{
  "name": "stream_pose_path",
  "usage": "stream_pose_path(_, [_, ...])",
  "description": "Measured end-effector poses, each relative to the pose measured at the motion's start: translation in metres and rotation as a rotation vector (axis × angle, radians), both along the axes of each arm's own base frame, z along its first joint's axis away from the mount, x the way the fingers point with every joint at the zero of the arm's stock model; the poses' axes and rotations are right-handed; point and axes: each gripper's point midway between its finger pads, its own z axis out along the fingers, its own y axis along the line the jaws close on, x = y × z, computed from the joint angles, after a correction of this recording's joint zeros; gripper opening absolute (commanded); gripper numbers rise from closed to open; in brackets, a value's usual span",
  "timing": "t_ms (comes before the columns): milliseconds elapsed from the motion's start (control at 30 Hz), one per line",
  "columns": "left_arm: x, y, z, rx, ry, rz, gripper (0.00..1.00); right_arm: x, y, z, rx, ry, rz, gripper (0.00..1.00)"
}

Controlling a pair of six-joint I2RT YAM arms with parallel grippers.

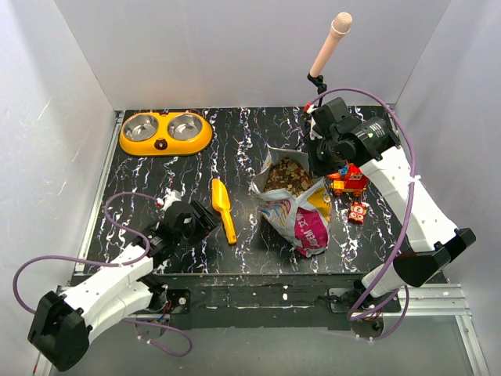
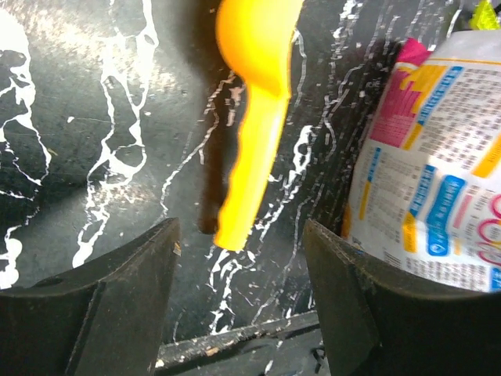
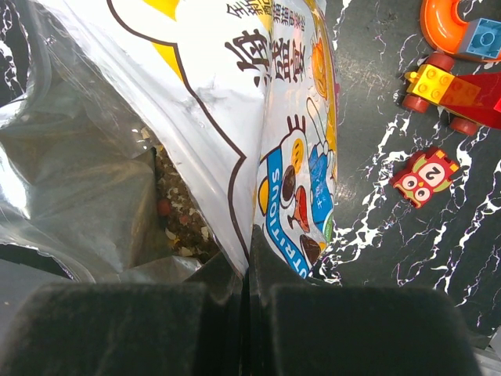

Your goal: Serve the pet food

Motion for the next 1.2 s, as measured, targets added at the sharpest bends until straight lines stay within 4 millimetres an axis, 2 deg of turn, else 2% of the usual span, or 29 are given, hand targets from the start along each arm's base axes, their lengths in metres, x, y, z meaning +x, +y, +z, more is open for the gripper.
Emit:
stream_pose_path(200, [0.006,-0.003,-0.038,-0.010,-0.016,0.005,0.65,0.000,0.000,0.000,0.002,0.001,0.001,0.01])
stream_pose_path(300, [0.015,-0.009,-0.047,-0.018,-0.061,-0.011,0.74,-0.001,0.001,0.000,0.003,0.003,0.002,0.01])
stream_pose_path(533, [0.042,-0.035,-0.049,0.016,-0.128,-0.102,0.73,-0.001,0.001,-0.001,0.003,0.004,0.002,0.01])
stream_pose_path(633, [0.045,-0.043,-0.049,0.052,-0.134,-0.127,0.72,-0.001,0.001,-0.001,0.004,0.005,0.004,0.01])
stream_pose_path(767, [0.042,-0.047,-0.051,0.114,-0.135,-0.139,0.64,-0.001,0.001,-0.001,0.005,0.005,0.004,0.01])
stream_pose_path(833, [0.042,-0.051,-0.055,0.147,-0.132,-0.150,0.56,-0.001,0.001,-0.001,0.005,0.005,0.004,0.01])
stream_pose_path(967, [0.038,-0.070,-0.060,0.208,-0.139,-0.186,0.43,-0.001,0.001,-0.001,0.005,0.006,0.004,0.01])
stream_pose_path(1100, [0.032,-0.078,-0.064,0.269,-0.153,-0.197,0.39,-0.001,0.002,-0.001,0.006,0.006,0.005,0.01])
stream_pose_path(1200, [0.033,-0.078,-0.065,0.300,-0.160,-0.183,0.39,-0.002,0.003,-0.001,0.006,0.007,0.007,0.01])
